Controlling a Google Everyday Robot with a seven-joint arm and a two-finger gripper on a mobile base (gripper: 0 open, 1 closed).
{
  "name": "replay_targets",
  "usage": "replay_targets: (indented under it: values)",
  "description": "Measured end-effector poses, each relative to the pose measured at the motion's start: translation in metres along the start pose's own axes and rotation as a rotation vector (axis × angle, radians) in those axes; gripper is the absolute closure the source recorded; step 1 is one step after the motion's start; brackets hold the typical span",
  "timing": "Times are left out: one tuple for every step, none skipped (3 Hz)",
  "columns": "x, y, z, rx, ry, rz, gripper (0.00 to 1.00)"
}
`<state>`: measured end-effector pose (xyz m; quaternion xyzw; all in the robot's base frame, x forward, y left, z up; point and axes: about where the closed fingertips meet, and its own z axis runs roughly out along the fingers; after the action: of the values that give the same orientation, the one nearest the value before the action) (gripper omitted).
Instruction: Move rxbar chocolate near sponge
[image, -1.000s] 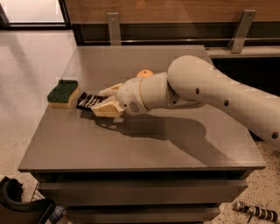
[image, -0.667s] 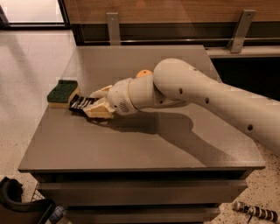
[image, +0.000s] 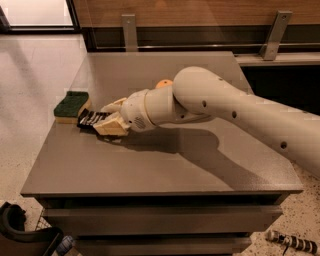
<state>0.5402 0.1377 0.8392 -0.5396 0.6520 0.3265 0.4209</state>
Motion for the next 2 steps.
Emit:
replay_targets:
  values:
    - [-0.0009, 0.0014, 0.0014, -0.003, 0.0, -0.002, 0.28]
    - [-0.0017, 0.0028, 0.0026, -0.006, 0.0, -0.004, 0.06]
